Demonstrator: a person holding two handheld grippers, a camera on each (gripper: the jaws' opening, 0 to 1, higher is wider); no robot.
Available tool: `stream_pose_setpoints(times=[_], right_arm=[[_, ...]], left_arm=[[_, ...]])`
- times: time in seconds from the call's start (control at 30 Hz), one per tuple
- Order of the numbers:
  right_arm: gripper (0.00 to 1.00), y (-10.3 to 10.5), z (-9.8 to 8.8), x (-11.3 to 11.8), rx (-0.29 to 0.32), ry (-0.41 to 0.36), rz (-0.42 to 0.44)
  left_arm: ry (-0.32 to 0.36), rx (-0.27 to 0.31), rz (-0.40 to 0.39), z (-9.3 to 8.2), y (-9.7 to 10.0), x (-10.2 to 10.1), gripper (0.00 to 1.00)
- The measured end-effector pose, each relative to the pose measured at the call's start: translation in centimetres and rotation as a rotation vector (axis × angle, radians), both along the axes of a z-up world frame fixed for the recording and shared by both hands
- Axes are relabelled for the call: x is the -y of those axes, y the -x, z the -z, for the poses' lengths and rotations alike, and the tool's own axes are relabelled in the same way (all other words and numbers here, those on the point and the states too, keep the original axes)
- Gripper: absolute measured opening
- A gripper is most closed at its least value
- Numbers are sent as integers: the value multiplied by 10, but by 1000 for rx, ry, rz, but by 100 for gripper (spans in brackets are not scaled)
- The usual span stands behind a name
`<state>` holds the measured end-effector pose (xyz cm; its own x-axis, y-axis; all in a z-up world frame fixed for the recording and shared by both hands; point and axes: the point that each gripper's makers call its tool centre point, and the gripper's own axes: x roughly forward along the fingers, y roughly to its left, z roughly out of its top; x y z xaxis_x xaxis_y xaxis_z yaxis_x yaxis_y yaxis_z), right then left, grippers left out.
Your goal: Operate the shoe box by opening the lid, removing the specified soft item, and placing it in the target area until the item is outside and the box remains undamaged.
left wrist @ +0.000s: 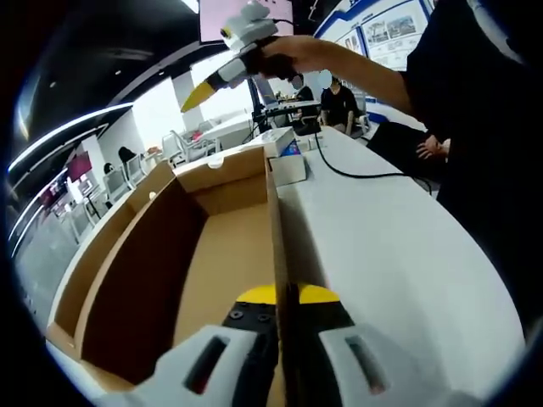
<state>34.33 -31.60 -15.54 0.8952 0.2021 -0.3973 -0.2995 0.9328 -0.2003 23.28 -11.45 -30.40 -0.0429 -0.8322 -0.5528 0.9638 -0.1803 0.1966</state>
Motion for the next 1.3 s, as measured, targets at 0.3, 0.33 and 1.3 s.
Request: stream_pose_setpoints(times=[0.3,0.33,1.3], right_arm=[[53,-32,12,-1,-55,-13,23],[53,-34,13,-1,-61,-14,23],[54,-134,49,-16,-284,-3,14]], left_arm=[[1,2,1,0,0,0,3],[0,2,0,0,0,0,3],[-1,4,0,0,2,1,3]])
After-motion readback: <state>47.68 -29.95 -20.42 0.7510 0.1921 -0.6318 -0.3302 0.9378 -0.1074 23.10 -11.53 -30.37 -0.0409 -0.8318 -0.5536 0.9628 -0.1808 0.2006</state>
